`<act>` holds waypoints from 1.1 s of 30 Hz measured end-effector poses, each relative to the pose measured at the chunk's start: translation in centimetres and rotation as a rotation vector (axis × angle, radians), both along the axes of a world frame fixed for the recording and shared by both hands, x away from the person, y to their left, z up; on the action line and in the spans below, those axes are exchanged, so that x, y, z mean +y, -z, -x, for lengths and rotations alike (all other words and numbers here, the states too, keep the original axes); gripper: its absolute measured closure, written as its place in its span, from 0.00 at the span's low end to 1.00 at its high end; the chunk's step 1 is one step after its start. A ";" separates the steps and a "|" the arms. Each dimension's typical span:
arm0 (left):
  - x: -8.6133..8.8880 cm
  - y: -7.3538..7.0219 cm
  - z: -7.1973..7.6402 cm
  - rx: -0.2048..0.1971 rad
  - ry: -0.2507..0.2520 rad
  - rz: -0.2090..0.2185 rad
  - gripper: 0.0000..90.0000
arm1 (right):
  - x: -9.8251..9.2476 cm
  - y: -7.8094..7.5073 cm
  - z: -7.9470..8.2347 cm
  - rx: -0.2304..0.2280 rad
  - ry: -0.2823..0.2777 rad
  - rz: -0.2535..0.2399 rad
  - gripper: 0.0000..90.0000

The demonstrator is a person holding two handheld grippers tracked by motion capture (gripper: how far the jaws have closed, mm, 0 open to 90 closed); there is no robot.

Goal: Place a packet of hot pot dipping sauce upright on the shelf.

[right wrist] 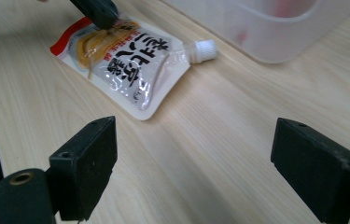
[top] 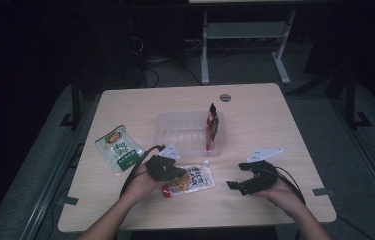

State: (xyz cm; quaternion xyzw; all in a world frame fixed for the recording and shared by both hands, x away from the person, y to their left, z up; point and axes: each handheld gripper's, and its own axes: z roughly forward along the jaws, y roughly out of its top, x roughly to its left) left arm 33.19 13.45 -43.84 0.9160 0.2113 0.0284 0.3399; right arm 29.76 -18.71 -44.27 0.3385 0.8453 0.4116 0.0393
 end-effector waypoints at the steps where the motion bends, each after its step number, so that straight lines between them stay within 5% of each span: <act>1: -0.3 0.3 0.1 0.004 -0.008 0.002 1.00 | 0.2 0.0 0.0 0.005 -0.005 0.000 0.16; 16: -1.5 1.5 -0.1 0.004 0.002 -0.090 1.00 | 4.0 0.7 -0.7 0.060 -0.077 0.000 0.16; 33: -1.5 1.6 -0.3 0.023 -0.006 -0.088 1.00 | 6.7 2.4 -2.3 0.165 -0.106 0.019 0.16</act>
